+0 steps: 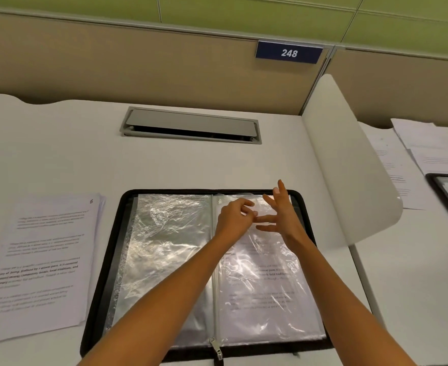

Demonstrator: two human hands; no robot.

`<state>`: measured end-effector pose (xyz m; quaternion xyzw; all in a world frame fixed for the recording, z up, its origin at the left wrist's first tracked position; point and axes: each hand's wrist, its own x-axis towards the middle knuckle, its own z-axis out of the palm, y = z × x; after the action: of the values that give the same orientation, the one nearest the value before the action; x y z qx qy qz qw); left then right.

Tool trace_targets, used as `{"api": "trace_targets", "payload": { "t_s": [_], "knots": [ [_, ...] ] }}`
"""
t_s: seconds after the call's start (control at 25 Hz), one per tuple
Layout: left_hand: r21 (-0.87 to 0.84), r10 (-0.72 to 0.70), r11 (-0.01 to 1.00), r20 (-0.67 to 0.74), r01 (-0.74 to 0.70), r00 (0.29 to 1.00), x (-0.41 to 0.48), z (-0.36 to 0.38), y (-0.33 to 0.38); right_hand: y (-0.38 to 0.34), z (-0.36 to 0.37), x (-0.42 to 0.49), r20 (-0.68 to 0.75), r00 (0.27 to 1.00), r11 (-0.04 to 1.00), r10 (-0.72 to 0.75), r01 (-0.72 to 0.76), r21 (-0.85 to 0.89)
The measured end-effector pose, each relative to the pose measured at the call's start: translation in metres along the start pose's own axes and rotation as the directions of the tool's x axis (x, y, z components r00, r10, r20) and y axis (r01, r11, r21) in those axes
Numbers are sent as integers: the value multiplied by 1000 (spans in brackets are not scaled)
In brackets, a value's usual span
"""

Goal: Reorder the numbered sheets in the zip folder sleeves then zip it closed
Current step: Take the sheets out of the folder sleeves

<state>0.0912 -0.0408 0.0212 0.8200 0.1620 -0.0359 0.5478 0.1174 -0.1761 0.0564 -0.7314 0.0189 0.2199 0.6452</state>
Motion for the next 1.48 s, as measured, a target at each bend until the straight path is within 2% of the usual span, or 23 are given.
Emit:
{"api": "trace_targets", "payload": {
  "t_s": [0.08,0.2,0.28,0.36,0.52,0.64,0.72,0.8,0.96,1.12,1.16,1.28,1.32,1.4,1.48],
  "knots": [
    [-69,-25,997,-59,21,998,1,-13,-6,-6,6,-6,36,999,999,23,-24,30],
    [-201,-98,977,-116,73,988,2,-43,-16,-12,16,-10,15,1000,1000,25,-25,3],
    [-245,-133,965,-166,90,977,0,-70,-25,-13,26,-9,-5,1000,998,22,-23,-55],
    [-249,-151,964,-221,94,963,-3,-100,-36,-12,38,-3,7,1000,981,15,-14,-192],
    [-256,-205,959,-316,125,926,-9,-157,-64,-9,70,2,109,989,881,97,-35,-473],
    [-260,-259,950,-353,171,899,-10,-189,-78,-6,92,-4,171,968,740,184,-21,-672],
    [-268,-279,945,-372,185,885,-9,-205,-86,-6,108,-10,191,948,682,253,-35,-730],
    [-263,-294,943,-380,202,877,-8,-215,-94,-7,122,-19,227,908,673,352,-77,-736],
    [-175,-271,960,-401,217,875,-7,-224,-104,10,156,-39,326,846,719,422,-94,-688],
    [39,-171,978,-408,204,897,-11,-222,-104,27,190,-51,377,866,708,329,37,-705],
    [84,-138,979,-405,187,904,-12,-220,-104,27,197,-54,402,866,680,298,102,-726],
    [204,-40,971,-376,125,926,-19,-210,-102,28,218,-59,510,820,490,257,344,-801],
    [246,-9,964,-365,105,931,-22,-206,-100,30,224,-60,534,804,476,261,374,-796],
    [339,65,939,-324,52,944,-27,-197,-94,36,229,-59,544,794,544,271,340,-767],
    [432,137,902,-264,-10,955,-30,-187,-89,35,224,-59,523,823,646,224,277,-712]
  ]
}}
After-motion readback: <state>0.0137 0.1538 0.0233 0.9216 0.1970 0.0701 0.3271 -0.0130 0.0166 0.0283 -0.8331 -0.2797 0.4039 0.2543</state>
